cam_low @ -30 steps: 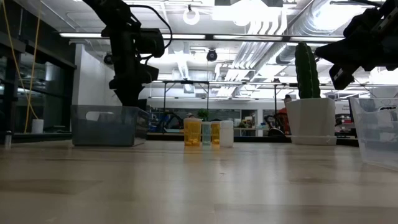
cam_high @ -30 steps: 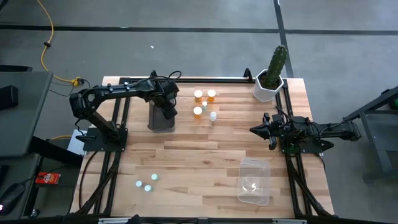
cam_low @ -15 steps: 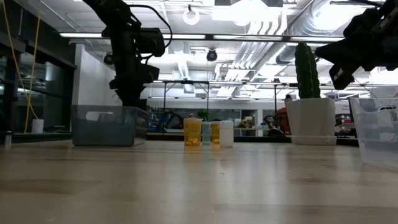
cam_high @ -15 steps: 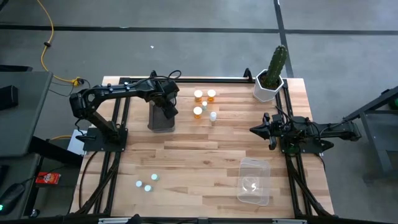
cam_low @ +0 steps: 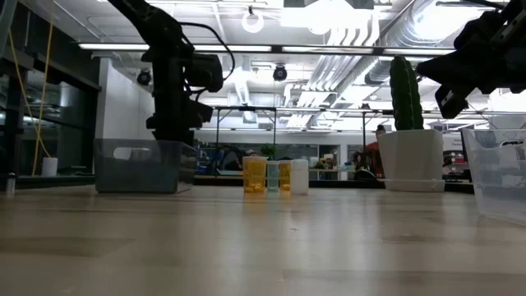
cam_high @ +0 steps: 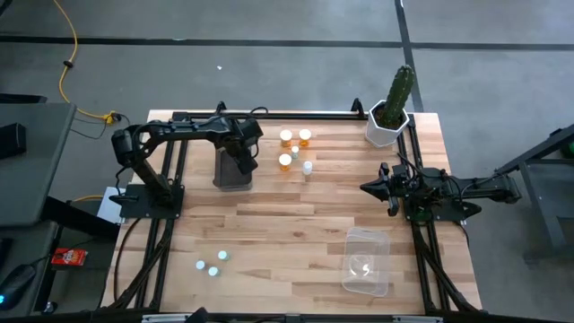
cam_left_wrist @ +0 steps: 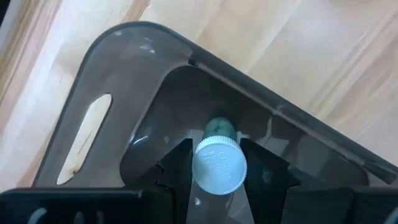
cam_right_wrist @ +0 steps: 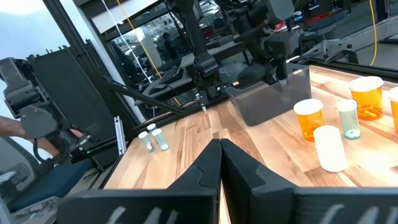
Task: Pick and place medicine bottles into bin by pill shape (circle, oval)
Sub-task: Put the small blue medicine bottle into the black bin, then put the small blue medicine bottle into the transparent bin
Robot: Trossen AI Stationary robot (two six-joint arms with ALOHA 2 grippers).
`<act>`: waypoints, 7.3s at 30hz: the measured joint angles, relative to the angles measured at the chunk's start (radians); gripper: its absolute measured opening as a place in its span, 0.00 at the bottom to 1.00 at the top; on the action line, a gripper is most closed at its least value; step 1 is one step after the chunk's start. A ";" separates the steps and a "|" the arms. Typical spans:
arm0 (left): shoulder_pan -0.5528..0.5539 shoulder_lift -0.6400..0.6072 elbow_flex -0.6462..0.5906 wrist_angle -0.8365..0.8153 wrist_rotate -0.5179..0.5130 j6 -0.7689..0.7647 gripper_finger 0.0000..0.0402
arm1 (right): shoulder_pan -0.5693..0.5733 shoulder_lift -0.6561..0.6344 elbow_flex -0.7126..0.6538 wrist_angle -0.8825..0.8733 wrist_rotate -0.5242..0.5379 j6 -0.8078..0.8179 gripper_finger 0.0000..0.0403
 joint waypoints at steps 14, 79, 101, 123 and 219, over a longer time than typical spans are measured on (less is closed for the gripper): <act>0.002 -0.019 -0.002 0.001 -0.015 0.036 0.36 | 0.000 0.000 0.000 0.000 0.000 0.000 0.00; -0.420 -1.018 -0.434 0.649 0.033 -0.349 0.55 | -0.001 0.089 0.015 0.679 0.185 0.126 0.00; -0.420 -1.021 -0.434 0.649 0.108 -0.278 0.54 | 0.000 0.779 0.426 0.437 0.058 -0.009 0.00; -0.420 -1.020 -0.434 0.648 0.108 -0.270 0.54 | 0.000 0.785 0.427 0.452 0.097 0.054 0.00; -1.537 -0.097 -0.133 -0.041 -0.063 -0.881 0.40 | 0.000 0.785 0.427 0.229 0.139 0.082 0.00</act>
